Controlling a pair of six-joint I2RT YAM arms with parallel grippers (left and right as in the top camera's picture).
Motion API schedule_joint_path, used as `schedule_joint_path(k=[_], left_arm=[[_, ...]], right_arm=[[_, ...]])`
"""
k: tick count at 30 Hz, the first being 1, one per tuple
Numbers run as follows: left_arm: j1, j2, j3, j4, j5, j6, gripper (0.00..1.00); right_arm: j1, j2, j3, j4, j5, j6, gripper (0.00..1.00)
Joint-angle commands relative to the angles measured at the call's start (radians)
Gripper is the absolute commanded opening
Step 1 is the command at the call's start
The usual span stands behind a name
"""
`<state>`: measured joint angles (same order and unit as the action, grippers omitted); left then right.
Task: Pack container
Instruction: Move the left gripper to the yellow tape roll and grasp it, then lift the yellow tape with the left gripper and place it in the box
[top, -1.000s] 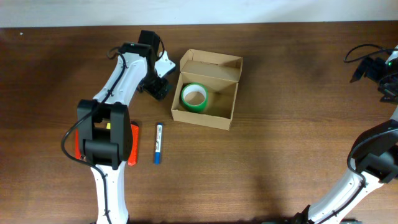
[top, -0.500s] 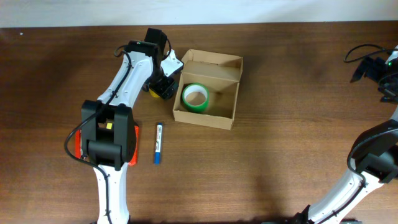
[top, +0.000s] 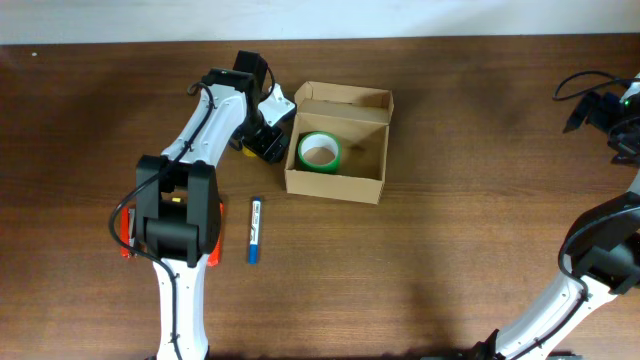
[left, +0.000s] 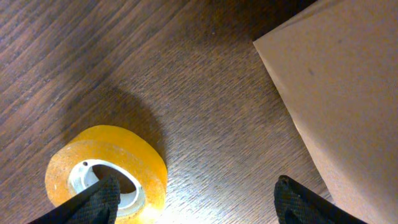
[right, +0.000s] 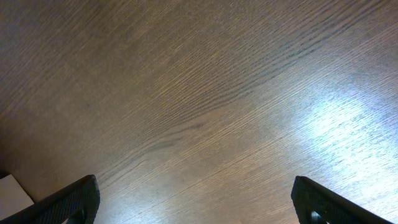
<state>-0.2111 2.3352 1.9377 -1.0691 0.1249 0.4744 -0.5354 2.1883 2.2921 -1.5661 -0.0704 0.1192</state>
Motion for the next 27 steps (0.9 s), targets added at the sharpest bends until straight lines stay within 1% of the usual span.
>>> schedule_joint_path(k=[1,6,11,13,14,16,19,20,21,22,23,24,25,27], left_arm=[[0.002,0.047,0.011,-0.004,0.01,-0.011,0.79],[0.013,0.099,0.011,-0.026,0.01,-0.017,0.79],[0.034,0.1,0.011,-0.024,0.005,-0.017,0.79],[0.052,0.1,0.011,-0.03,0.002,-0.029,0.64],[0.061,0.1,0.011,-0.026,0.001,-0.035,0.63],[0.085,0.1,0.011,-0.032,-0.001,-0.036,0.73],[0.093,0.1,0.011,-0.031,-0.001,-0.036,0.74],[0.097,0.1,0.011,-0.031,-0.001,-0.035,0.72],[0.095,0.1,0.011,-0.031,-0.001,-0.036,0.63],[0.089,0.1,0.011,-0.029,-0.001,-0.035,0.46],[0.085,0.1,0.011,-0.026,-0.001,-0.036,0.26],[0.085,0.1,0.011,-0.026,-0.002,-0.036,0.13],[0.087,0.1,0.011,-0.027,-0.014,-0.05,0.03],[0.074,0.1,0.024,-0.035,-0.03,-0.074,0.02]], right_arm=[[-0.003,-0.039,-0.001,0.0,-0.005,-0.008,0.99],[-0.003,-0.039,0.0,0.0,-0.005,-0.007,0.99],[-0.003,-0.039,0.0,0.0,-0.005,-0.008,0.99],[-0.003,-0.039,0.0,0.0,-0.005,-0.007,0.99],[-0.003,-0.039,0.0,0.0,-0.005,-0.007,0.99],[-0.003,-0.039,0.0,0.0,-0.005,-0.007,0.99],[-0.003,-0.039,0.0,0.0,-0.005,-0.008,0.99],[-0.003,-0.039,0.0,0.0,-0.005,-0.008,0.99],[-0.003,-0.039,0.0,0.0,-0.005,-0.007,0.99],[-0.003,-0.039,0.0,0.0,-0.005,-0.007,1.0],[-0.003,-0.039,0.0,0.0,-0.005,-0.007,0.99],[-0.003,-0.039,0.0,0.0,-0.005,-0.008,0.99],[-0.003,-0.039,0.0,0.0,-0.005,-0.008,0.99],[-0.003,-0.039,0.0,0.0,-0.005,-0.007,0.99]])
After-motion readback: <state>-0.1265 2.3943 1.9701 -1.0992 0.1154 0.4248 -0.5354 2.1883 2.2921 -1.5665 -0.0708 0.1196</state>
